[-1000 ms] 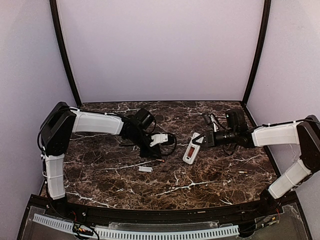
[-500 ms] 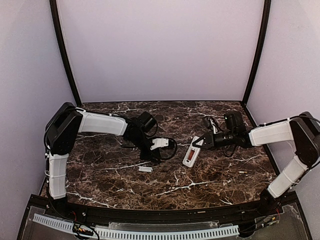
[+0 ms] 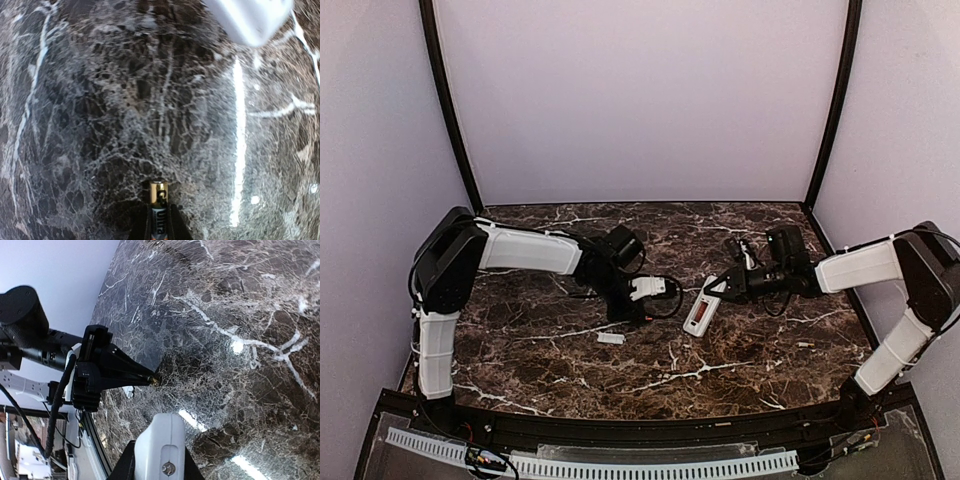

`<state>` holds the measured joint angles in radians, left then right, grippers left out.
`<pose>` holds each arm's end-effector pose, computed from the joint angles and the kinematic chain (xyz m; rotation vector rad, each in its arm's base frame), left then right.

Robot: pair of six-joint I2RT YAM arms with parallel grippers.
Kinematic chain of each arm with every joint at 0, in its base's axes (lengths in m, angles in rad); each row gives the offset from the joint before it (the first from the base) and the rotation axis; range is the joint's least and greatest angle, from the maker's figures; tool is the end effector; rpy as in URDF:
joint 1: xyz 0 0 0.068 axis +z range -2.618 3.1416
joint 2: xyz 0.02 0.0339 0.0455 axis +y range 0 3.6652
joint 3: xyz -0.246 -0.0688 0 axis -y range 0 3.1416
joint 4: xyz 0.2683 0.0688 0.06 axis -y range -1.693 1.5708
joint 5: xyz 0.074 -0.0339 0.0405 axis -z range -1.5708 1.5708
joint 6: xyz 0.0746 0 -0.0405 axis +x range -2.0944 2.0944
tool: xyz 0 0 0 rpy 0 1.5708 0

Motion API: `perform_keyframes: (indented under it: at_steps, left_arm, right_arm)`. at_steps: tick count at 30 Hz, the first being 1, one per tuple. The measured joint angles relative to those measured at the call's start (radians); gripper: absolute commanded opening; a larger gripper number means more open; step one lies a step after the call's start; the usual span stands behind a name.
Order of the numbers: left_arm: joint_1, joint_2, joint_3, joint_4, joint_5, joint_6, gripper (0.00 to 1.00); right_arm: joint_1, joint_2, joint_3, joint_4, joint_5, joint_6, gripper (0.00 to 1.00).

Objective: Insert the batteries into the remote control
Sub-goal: Pick up the battery from the center of the board.

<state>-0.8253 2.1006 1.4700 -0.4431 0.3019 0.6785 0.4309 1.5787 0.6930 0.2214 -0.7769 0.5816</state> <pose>0.2996 -0.3572 0.0884 1.8732 1.8542 -0.4486 0.2855 0.1888 0.1113 -0.2889 2.3678 1.3898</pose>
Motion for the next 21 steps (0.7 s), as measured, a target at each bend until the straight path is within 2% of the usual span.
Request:
perform_keyframes:
  at_steps: [6, 14, 21]
  left_arm:
    - [-0.043, -0.037, -0.015, 0.069, -0.066, -0.277, 0.0]
    - [-0.098, -0.193, -0.048, 0.148, -0.036, -0.739, 0.0]
    - [-0.157, -0.197, -0.077, 0.154, -0.059, -0.937, 0.0]
  right_arm:
    - [0.004, 0.0, -0.034, 0.015, 0.022, 0.131, 0.0]
    - [0.05, 0.003, -0.058, 0.048, 0.041, 0.254, 0.0]
    - [0.093, 0.042, -0.058, 0.073, 0.056, 0.311, 0.0]
